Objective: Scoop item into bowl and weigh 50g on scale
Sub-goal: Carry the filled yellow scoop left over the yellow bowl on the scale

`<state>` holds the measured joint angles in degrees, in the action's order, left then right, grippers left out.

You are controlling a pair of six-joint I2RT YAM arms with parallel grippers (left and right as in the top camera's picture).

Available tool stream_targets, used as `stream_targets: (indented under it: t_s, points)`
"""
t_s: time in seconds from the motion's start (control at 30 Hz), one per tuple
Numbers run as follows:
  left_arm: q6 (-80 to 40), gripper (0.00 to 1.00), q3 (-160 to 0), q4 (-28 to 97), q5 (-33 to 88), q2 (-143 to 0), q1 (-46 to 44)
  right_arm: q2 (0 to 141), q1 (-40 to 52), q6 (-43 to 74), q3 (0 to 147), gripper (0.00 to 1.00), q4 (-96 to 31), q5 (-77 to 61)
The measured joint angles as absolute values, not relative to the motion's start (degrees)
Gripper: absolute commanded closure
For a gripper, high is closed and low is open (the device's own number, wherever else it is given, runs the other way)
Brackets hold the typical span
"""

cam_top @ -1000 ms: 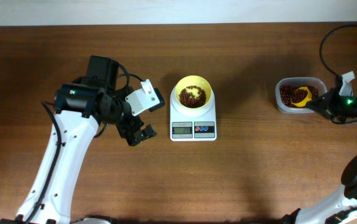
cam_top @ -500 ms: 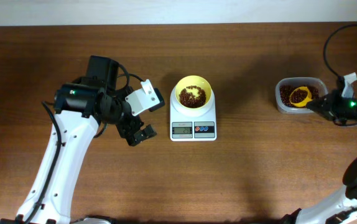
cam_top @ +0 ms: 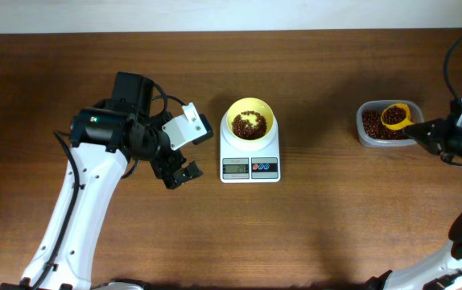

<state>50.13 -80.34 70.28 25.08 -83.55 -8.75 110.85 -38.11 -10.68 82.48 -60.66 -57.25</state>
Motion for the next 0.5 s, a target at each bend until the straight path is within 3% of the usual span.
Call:
stream_targets:
  t_s: [0.3,0.5]
  points:
    - [50.1,0.01,-80.3,70.3,25.1,-83.5,-8.8,110.9,-37.1,-10.7,82.5,0.96,-60.7,-65.7]
    - [50.1,0.01,-80.3,70.3,25.1,-83.5,-8.8,110.8,-30.1,-10.7,82.5,0.96,-60.7,-69.8]
